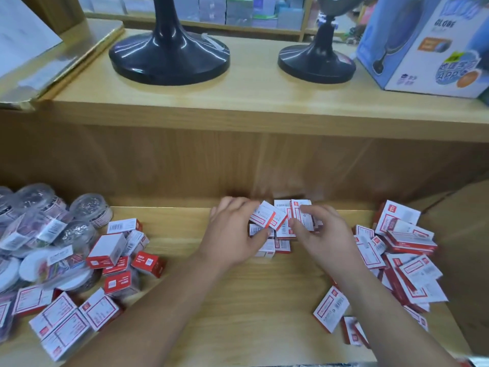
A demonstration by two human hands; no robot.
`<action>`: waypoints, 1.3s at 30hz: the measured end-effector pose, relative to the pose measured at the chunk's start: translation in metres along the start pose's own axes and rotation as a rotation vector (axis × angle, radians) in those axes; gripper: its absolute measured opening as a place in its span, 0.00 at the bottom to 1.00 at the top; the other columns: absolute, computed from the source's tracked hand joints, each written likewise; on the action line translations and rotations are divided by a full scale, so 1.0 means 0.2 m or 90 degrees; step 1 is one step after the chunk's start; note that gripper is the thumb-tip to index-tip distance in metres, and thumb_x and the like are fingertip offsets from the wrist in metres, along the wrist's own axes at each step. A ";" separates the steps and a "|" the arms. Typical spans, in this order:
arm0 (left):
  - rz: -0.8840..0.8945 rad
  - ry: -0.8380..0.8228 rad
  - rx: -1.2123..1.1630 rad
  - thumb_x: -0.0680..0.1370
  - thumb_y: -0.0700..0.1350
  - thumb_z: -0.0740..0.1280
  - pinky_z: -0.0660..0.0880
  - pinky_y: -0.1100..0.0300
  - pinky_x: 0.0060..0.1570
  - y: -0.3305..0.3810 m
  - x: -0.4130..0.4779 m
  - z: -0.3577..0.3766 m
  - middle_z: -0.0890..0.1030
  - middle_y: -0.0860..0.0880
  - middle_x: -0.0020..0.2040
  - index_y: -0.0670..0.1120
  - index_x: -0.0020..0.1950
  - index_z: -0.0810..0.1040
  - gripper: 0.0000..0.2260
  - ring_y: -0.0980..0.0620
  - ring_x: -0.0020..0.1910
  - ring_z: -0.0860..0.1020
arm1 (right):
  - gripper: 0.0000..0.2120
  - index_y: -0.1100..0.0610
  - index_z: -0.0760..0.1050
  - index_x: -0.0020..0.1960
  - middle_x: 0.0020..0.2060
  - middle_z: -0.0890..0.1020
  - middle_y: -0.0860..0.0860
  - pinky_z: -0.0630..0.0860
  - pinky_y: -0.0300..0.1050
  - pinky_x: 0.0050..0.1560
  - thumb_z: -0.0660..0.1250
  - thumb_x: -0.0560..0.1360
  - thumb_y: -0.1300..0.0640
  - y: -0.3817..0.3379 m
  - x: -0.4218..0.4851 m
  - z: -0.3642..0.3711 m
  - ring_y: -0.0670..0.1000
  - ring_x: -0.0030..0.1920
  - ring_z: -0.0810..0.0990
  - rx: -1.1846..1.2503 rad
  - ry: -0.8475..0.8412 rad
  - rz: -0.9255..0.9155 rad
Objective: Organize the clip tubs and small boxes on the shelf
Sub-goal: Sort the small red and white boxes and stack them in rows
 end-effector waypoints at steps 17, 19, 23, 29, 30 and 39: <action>0.079 -0.066 0.185 0.82 0.51 0.64 0.77 0.52 0.42 0.16 0.06 -0.02 0.73 0.52 0.65 0.57 0.73 0.68 0.19 0.45 0.54 0.80 | 0.14 0.43 0.79 0.57 0.49 0.84 0.38 0.81 0.51 0.55 0.75 0.72 0.51 -0.06 0.02 -0.14 0.43 0.52 0.82 0.066 -0.016 0.067; 0.118 -0.064 0.232 0.80 0.48 0.68 0.73 0.55 0.33 0.15 0.07 0.00 0.72 0.52 0.64 0.60 0.76 0.61 0.27 0.45 0.46 0.81 | 0.16 0.42 0.77 0.60 0.51 0.82 0.39 0.82 0.50 0.52 0.74 0.73 0.47 -0.06 -0.01 -0.25 0.44 0.53 0.82 -0.004 0.001 0.060; 0.111 -0.098 0.241 0.74 0.39 0.72 0.76 0.52 0.28 0.14 0.12 0.02 0.71 0.51 0.56 0.59 0.67 0.65 0.28 0.45 0.35 0.80 | 0.17 0.42 0.78 0.59 0.51 0.84 0.42 0.81 0.50 0.52 0.75 0.71 0.45 -0.03 -0.08 -0.42 0.48 0.53 0.82 -0.148 -0.035 0.063; 0.099 -0.017 0.116 0.77 0.35 0.68 0.78 0.44 0.34 0.25 0.03 -0.09 0.72 0.51 0.58 0.54 0.68 0.67 0.24 0.39 0.40 0.81 | 0.24 0.42 0.75 0.66 0.56 0.81 0.51 0.79 0.52 0.54 0.74 0.72 0.47 0.11 -0.26 -0.47 0.55 0.56 0.80 -0.287 -0.075 0.041; 0.117 0.014 0.080 0.77 0.36 0.68 0.78 0.45 0.36 0.31 0.00 -0.12 0.73 0.52 0.60 0.54 0.69 0.67 0.24 0.39 0.43 0.81 | 0.24 0.44 0.77 0.66 0.54 0.82 0.52 0.78 0.52 0.52 0.75 0.71 0.49 0.13 -0.28 -0.46 0.57 0.55 0.80 -0.317 -0.051 0.017; 0.237 -0.141 0.055 0.75 0.35 0.68 0.81 0.46 0.46 0.54 -0.36 0.24 0.67 0.50 0.68 0.53 0.73 0.65 0.29 0.42 0.54 0.80 | 0.16 0.53 0.82 0.57 0.50 0.86 0.50 0.74 0.54 0.51 0.75 0.71 0.51 0.24 -0.31 -0.46 0.59 0.53 0.80 -0.427 0.082 -0.085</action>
Point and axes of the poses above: each hand's wrist, its own x-axis towards the middle knuckle, its own z-axis out of the palm, y = z × x, the point moved 1 cm from there along x, towards the middle knuckle
